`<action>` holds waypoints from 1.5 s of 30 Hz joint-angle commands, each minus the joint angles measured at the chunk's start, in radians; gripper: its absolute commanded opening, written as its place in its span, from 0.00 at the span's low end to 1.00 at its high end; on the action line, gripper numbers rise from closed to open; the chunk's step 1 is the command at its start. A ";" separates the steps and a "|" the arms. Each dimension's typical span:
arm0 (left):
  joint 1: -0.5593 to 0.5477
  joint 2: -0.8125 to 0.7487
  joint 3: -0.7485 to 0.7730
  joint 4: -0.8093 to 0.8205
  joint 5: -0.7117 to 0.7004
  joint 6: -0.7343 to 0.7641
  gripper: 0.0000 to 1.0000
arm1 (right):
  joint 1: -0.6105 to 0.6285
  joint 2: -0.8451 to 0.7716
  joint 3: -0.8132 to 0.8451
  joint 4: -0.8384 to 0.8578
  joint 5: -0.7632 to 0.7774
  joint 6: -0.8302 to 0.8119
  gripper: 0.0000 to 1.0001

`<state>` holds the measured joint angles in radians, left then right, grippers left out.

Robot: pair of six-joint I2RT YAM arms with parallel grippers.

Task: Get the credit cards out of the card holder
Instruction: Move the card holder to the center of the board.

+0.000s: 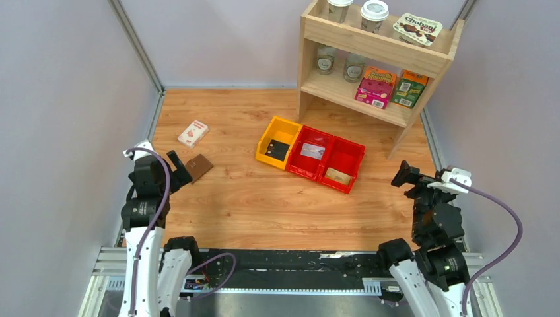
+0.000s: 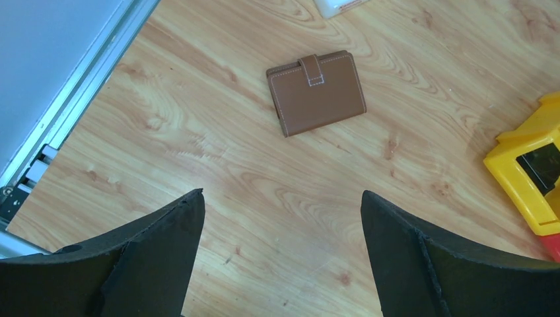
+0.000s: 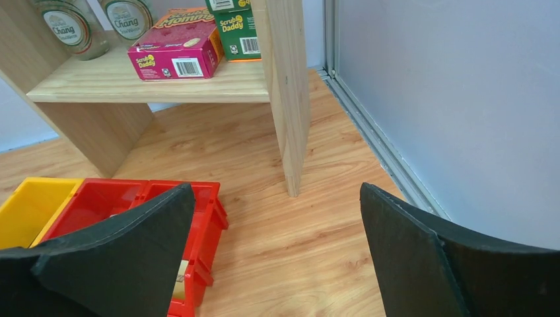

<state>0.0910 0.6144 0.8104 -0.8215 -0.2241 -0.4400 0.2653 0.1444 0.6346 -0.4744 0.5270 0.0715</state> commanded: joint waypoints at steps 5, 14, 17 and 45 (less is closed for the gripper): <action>-0.004 0.059 -0.007 0.053 0.042 0.014 0.95 | 0.005 0.107 0.049 -0.052 0.013 0.105 1.00; -0.004 0.354 0.061 0.130 0.081 0.004 0.94 | 0.003 0.366 0.223 -0.288 -0.027 0.258 1.00; -0.004 0.485 0.128 0.163 0.107 0.033 0.95 | 0.003 0.422 0.299 -0.358 -0.042 0.339 1.00; 0.032 1.119 0.267 0.208 0.551 0.066 0.79 | 0.005 0.428 0.112 -0.058 -0.643 0.269 1.00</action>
<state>0.1455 1.8378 1.2049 -0.6159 0.2184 -0.2333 0.2661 0.5446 0.7544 -0.6151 -0.0307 0.3595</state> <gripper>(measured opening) 0.793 0.998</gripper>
